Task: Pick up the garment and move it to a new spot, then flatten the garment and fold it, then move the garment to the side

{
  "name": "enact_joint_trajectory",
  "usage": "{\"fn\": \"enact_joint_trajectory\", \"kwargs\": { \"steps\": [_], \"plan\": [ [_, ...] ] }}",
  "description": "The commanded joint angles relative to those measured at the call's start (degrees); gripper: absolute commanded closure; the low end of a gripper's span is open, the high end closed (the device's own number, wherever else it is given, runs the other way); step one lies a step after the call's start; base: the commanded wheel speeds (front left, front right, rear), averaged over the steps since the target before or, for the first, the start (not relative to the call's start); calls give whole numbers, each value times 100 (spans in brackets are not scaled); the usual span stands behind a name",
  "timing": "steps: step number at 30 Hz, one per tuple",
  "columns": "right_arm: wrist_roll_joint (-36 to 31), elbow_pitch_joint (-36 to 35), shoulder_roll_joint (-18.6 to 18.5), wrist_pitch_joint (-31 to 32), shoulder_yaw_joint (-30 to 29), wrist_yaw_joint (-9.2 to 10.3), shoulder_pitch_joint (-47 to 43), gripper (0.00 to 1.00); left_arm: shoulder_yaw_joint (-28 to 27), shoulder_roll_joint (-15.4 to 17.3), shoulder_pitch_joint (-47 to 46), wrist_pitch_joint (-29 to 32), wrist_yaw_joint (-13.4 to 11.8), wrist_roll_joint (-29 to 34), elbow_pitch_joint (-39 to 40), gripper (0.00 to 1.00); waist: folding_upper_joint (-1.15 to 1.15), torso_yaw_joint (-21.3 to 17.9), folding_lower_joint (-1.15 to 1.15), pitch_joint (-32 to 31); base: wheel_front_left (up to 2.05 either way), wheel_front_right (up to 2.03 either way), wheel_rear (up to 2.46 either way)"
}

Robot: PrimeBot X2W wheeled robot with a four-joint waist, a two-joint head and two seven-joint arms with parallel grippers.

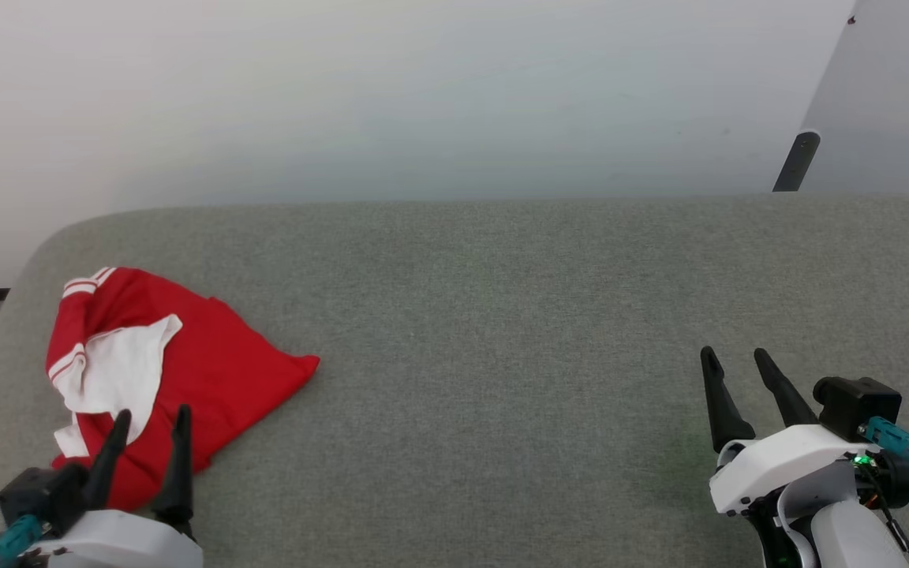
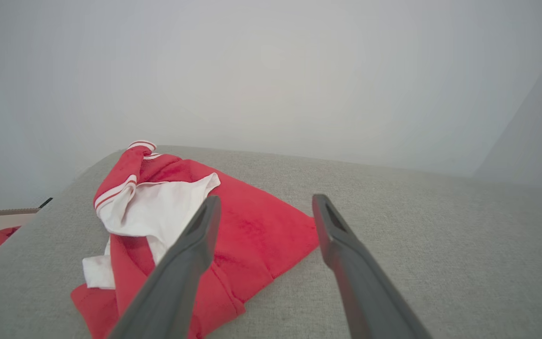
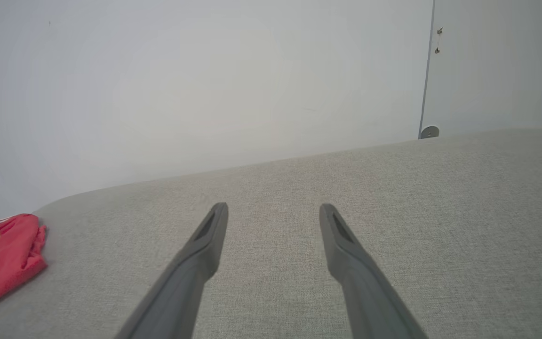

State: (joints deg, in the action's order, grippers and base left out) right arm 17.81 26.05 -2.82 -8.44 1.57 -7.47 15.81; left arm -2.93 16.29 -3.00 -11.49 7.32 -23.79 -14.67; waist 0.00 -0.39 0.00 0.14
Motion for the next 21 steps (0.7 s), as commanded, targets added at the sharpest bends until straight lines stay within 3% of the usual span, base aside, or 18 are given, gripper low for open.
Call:
{"fn": "enact_joint_trajectory", "kwargs": {
  "steps": [1,21],
  "plan": [
    [-169,4,-7,-36,-26,-3,94,0,-25,83,-16,-45,26,57,10,0,0,-8,0,2,0,0,0],
    [-1128,127,-8,-245,-218,-4,127,0,176,319,-47,-280,23,643,-294,0,0,-36,0,22,0,0,0]
  ]
}}
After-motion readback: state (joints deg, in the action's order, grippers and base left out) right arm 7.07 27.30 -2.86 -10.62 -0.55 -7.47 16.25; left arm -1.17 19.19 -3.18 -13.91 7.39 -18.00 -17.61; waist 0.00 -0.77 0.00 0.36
